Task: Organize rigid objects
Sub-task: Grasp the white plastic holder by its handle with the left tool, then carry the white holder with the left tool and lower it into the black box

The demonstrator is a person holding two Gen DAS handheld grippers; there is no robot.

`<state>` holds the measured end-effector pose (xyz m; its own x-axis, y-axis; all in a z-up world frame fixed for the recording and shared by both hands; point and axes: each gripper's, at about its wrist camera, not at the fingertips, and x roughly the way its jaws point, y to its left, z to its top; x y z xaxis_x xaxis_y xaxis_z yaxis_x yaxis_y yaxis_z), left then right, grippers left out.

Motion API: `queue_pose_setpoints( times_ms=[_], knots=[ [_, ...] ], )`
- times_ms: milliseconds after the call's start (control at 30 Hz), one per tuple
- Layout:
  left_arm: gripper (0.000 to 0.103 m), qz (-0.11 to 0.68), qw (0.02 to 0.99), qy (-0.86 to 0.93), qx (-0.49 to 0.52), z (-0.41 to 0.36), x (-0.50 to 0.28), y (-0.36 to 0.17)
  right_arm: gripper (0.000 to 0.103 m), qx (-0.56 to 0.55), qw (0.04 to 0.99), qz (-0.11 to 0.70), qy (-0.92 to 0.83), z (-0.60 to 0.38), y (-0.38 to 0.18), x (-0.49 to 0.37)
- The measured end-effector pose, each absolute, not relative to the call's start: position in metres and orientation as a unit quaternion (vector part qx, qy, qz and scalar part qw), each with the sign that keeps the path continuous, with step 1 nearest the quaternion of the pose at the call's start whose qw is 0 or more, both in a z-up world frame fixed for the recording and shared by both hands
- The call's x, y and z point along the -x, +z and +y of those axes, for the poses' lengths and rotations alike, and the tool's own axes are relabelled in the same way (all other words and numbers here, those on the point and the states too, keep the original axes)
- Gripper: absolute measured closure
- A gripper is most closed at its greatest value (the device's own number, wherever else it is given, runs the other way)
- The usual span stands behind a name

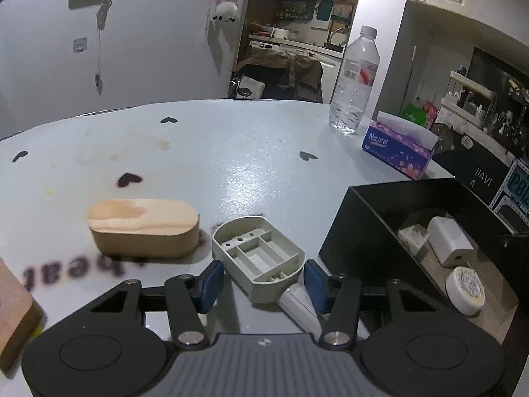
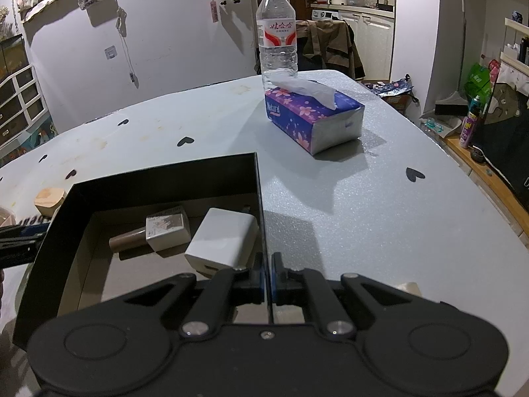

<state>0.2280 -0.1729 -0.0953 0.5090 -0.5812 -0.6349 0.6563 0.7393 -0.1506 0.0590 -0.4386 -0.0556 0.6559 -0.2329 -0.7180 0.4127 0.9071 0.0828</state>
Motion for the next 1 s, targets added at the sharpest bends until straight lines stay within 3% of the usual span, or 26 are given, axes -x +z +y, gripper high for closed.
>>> queue_pose_setpoints(
  times_ms=[400,533,633,667,1000],
  knots=[
    [0.052,0.345,0.877,-0.325,-0.075,-0.134,-0.213,-0.090,0.099,-0.119,0.902,0.375,-0.178,-0.439,-0.056,-0.060],
    [0.039,0.341,0.883,-0.309,-0.094,-0.147,-0.212,-0.094,0.099,-0.117,0.901,0.377,-0.180,-0.438,-0.056,-0.061],
    [0.041,0.334,0.887,-0.300,-0.108,-0.155,-0.210,-0.096,0.099,-0.117,0.901,0.377,-0.180,-0.438,-0.056,-0.061],
    [0.048,0.331,0.889,-0.296,-0.112,-0.155,-0.210,-0.097,0.099,-0.117,0.901,0.378,-0.179,-0.438,-0.056,-0.061],
    [0.050,0.316,0.902,-0.284,-0.081,-0.141,-0.202,-0.085,0.099,-0.118,0.901,0.377,-0.180,-0.438,-0.056,-0.061]
  ],
)
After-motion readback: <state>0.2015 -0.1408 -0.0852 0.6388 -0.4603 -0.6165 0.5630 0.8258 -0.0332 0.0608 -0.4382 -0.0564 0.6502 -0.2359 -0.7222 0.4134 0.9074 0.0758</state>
